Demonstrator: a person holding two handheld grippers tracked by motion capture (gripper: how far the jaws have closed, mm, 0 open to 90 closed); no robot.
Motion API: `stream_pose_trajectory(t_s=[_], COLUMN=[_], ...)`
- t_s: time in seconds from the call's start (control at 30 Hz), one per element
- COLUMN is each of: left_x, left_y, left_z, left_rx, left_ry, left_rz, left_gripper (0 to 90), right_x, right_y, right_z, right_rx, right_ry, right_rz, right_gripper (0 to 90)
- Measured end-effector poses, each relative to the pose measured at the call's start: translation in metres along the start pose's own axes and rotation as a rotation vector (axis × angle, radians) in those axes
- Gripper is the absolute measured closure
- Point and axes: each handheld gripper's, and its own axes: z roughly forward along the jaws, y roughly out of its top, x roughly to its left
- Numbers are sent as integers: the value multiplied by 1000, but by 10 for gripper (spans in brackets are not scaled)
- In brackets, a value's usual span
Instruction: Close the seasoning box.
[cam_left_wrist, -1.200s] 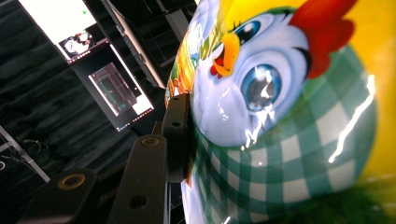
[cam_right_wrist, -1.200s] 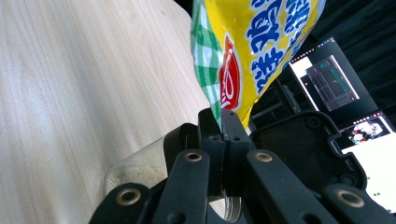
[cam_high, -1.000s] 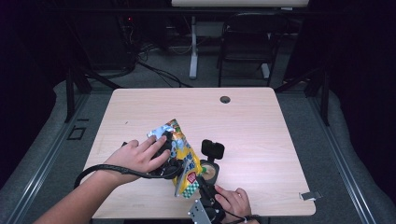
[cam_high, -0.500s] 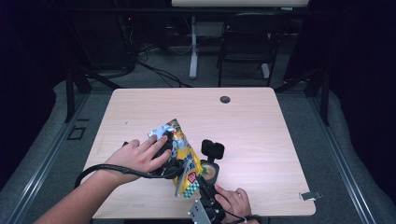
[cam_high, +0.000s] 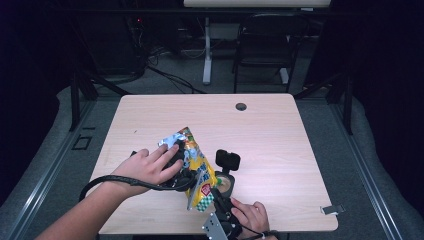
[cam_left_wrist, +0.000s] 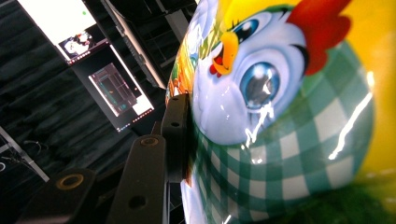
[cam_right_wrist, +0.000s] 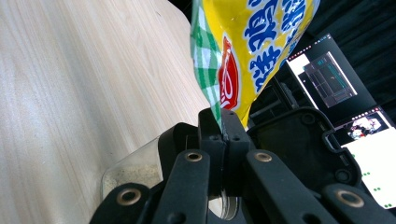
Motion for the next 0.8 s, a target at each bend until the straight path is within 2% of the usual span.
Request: stream_pose_trajectory(t_s=[0.57, 0.67, 0.8], left_x=[1, 1, 0], left_y=[1, 1, 1], left_z=[0, 0, 0], left_rx=[2, 3, 3], left_ry=[9, -11, 1], left_rz=[17, 11, 16], left_gripper=[678, 678, 678], right_x=[1, 1, 2], right_y=[0, 1, 1], right_z=[1, 1, 1], right_rx=[8, 2, 3], right_ry=[7, 8, 10], right_rz=[-5, 1, 2], right_gripper=[896, 896, 896])
